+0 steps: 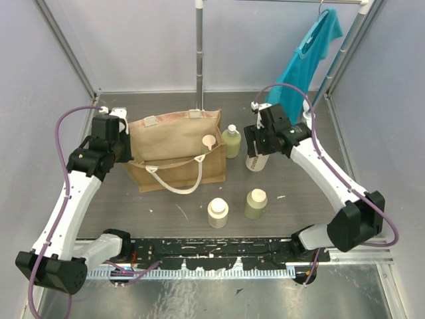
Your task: Place the personal care products into the canvas bag
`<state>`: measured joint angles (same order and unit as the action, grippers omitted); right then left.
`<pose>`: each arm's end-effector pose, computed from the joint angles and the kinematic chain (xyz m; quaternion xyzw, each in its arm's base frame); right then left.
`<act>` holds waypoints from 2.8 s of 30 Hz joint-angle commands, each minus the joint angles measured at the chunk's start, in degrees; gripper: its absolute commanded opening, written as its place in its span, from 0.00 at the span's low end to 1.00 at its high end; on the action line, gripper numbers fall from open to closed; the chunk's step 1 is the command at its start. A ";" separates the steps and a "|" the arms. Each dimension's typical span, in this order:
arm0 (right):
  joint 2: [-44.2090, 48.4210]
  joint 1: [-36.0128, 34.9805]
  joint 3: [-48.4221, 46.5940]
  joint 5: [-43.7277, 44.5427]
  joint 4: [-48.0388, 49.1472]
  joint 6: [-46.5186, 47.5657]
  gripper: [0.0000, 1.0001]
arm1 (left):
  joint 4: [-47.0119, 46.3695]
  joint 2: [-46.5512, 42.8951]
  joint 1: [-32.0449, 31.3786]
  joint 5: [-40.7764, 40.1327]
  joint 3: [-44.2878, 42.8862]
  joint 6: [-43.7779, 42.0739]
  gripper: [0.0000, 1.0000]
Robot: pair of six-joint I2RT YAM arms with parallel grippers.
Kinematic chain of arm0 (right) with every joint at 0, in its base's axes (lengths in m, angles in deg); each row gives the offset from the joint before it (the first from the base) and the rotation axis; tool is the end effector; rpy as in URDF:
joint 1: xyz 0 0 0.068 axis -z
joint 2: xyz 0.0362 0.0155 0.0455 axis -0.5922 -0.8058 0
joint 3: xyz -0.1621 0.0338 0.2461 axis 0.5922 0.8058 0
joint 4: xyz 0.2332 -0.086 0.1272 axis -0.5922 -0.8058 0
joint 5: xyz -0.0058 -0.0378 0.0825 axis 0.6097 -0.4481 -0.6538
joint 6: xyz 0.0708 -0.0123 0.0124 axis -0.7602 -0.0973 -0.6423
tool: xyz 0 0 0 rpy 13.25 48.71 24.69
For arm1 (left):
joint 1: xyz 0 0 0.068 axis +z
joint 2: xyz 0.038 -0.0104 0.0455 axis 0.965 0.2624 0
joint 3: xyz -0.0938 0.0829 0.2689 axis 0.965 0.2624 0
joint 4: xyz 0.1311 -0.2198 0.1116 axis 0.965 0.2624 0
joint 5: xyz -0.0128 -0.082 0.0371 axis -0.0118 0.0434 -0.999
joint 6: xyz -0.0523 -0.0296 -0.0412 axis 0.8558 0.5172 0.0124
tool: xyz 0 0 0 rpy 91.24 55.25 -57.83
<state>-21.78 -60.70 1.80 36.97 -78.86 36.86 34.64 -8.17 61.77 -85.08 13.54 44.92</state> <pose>0.2950 0.1279 0.3113 -0.1379 0.9382 0.0420 0.3148 0.2290 -0.0409 0.3625 0.0037 0.9122 0.0147 0.4095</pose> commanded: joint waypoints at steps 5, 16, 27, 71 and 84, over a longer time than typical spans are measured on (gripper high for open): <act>3.01 -0.54 -24.36 -14.35 2.34 -0.96 0.01 | -1.23 0.17 0.10 -0.66 -1.16 0.19 0.06; -10.78 -0.76 -49.62 -29.15 10.21 -5.85 0.01 | -1.31 0.00 0.10 -0.52 -0.49 1.42 0.02; -20.13 -12.13 -49.24 -27.71 12.52 -4.24 0.01 | -1.05 -0.10 0.13 0.12 -0.95 0.95 0.00; -34.56 -23.69 -35.78 2.70 5.57 -1.96 0.01 | 0.15 -1.42 0.10 -0.49 -1.06 0.05 0.01; -32.34 -23.74 -33.19 1.79 5.29 -1.84 0.75 | 0.44 -1.64 0.16 -0.84 -0.79 0.25 0.05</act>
<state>-60.08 -84.52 -30.46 38.65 -72.72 35.37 35.56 -8.39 61.77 -85.04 13.54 45.80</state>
